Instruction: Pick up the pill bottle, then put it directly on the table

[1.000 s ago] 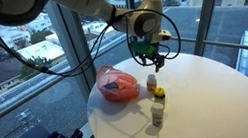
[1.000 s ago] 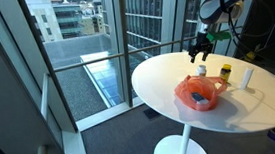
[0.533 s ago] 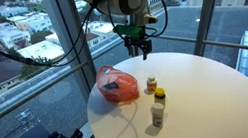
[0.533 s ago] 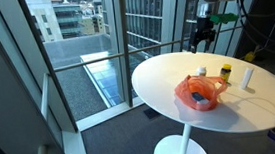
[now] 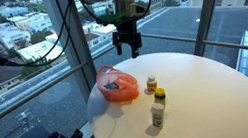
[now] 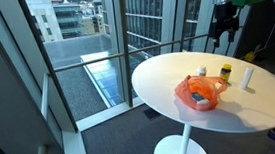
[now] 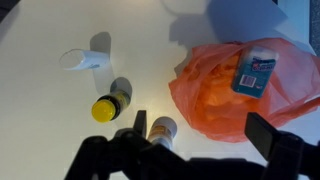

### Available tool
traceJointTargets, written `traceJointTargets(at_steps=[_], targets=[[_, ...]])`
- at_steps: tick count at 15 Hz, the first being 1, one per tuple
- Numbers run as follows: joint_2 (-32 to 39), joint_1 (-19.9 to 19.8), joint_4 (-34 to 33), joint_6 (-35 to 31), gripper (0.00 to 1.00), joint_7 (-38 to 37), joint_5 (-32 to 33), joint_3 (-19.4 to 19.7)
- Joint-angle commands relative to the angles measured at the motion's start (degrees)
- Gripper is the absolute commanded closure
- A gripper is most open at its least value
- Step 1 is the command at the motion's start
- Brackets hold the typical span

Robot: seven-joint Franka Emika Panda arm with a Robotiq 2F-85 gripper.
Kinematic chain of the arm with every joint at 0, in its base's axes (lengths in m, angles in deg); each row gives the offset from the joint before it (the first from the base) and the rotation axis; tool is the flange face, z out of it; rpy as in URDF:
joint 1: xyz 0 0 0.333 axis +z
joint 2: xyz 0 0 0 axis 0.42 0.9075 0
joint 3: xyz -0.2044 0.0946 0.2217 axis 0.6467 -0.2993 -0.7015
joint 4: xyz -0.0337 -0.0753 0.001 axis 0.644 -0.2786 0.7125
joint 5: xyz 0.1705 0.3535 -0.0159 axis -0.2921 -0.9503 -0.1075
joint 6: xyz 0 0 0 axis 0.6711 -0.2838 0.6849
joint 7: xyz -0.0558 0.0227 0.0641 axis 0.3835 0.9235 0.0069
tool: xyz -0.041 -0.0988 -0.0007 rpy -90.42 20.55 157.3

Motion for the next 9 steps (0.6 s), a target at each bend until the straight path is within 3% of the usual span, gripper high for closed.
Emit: traceJointTargets(at_steps=[1, 6, 7, 9], targets=[[-8.83, -0.11, 9.14, 1.37, 0.0, -0.3, 0.88, -0.43], [-14.21, -0.5, 14.94, 1.36, 0.0, 0.03, 0.41, -0.62], [-11.47, -0.56, 12.28, 1.26, 0.0, 0.01, 0.02, -0.63], [-12.71, -0.58, 13.72, 1.25, 0.0, 0.02, 0.01, -0.66]])
